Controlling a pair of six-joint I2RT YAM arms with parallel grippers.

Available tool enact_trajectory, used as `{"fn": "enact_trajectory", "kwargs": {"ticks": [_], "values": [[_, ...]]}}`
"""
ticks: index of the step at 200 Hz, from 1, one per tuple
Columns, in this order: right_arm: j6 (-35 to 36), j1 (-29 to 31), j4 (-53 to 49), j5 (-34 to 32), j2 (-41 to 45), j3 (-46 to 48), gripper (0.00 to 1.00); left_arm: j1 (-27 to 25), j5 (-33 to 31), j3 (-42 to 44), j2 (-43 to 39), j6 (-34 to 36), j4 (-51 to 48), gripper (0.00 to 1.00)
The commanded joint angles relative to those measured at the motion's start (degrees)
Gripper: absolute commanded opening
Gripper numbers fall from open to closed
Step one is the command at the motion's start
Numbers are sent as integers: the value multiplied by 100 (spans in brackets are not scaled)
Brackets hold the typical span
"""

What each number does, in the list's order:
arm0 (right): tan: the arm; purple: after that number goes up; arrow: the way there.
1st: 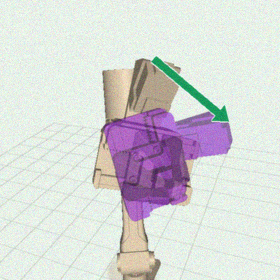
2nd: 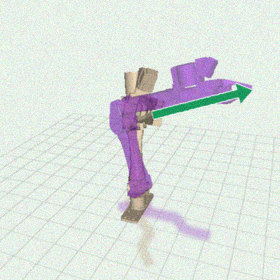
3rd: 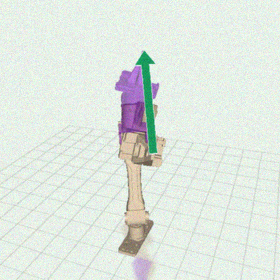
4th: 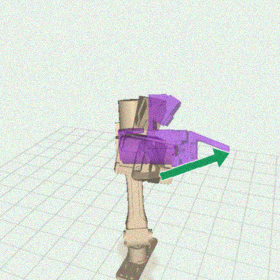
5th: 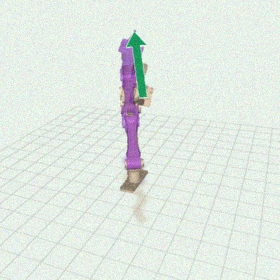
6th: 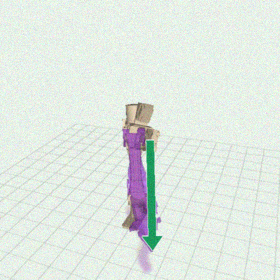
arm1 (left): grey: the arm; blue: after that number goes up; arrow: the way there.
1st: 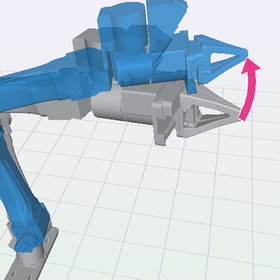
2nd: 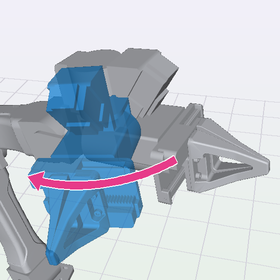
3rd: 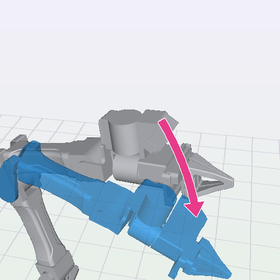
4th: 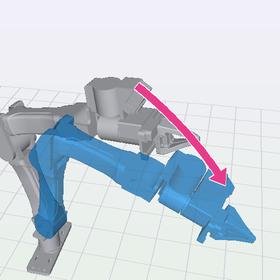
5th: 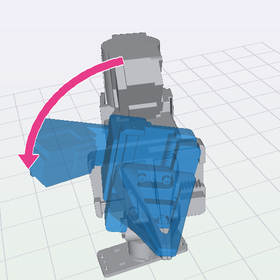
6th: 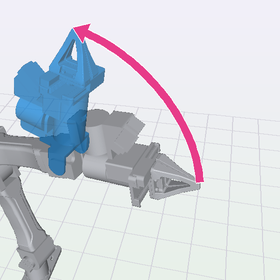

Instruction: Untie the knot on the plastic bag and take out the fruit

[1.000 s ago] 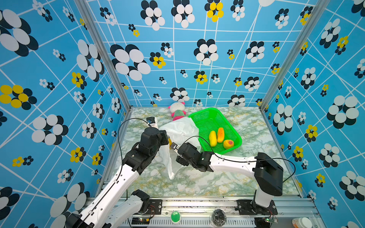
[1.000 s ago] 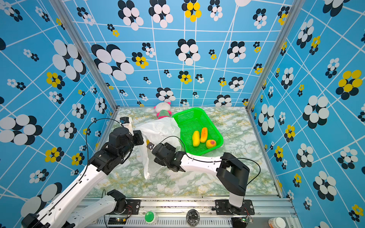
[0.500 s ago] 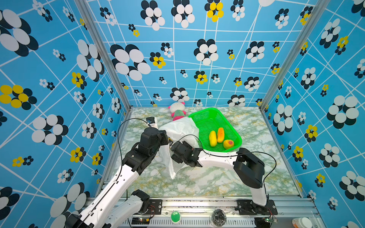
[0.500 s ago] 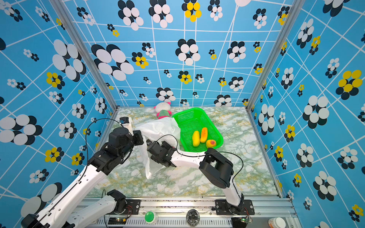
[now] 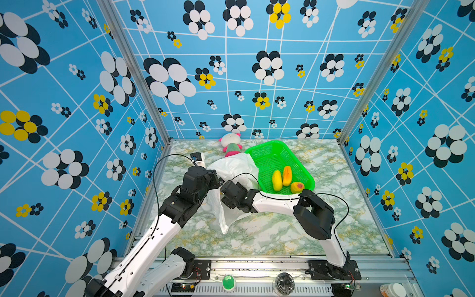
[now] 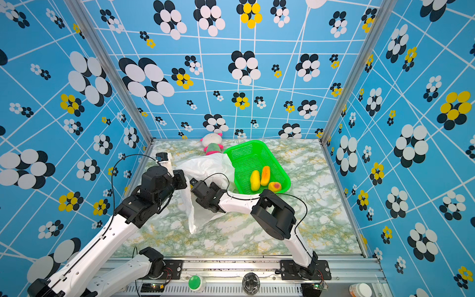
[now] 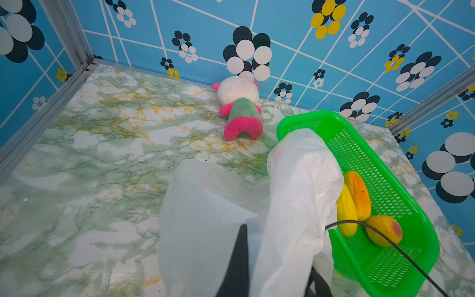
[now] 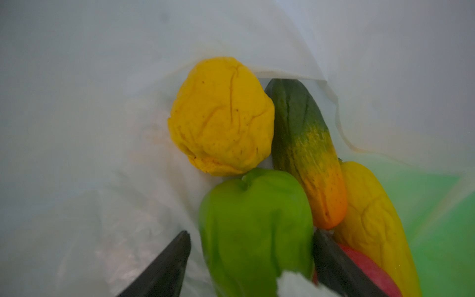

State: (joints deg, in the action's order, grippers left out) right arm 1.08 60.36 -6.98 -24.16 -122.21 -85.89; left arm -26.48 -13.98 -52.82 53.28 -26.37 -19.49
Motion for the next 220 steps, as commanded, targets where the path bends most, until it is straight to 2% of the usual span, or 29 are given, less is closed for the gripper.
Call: {"fn": "enact_trajectory", "kwargs": {"ticks": [1,16,27,86,113,125,146,166,199,220], "values": [[-139,-59,-194,254,-25,-91,67,38,-69,-30,-89,-51,-3,0],[-223,-69,-183,426,92,-37,59,35,-61,-31,-97,-50,-3,1],[-298,-75,-181,566,213,30,57,38,-68,-27,-102,-52,-5,0],[-783,-80,213,885,1520,952,81,38,-69,-29,-98,-48,-2,1],[-838,-74,127,907,1962,1200,83,38,-77,-26,-102,-44,-6,1],[-874,-62,17,721,2117,1243,82,38,-87,-27,-110,-46,-11,1],[-799,-7,-52,394,2423,1410,77,38,-94,-26,-113,-48,-9,1],[-412,120,426,496,2796,1882,69,38,-96,-27,-98,-51,-10,1],[338,156,897,1826,3062,2445,53,38,-96,-26,-89,-41,-11,1],[681,164,603,2272,2786,2310,44,37,-110,-27,-98,-50,-11,1]]}}
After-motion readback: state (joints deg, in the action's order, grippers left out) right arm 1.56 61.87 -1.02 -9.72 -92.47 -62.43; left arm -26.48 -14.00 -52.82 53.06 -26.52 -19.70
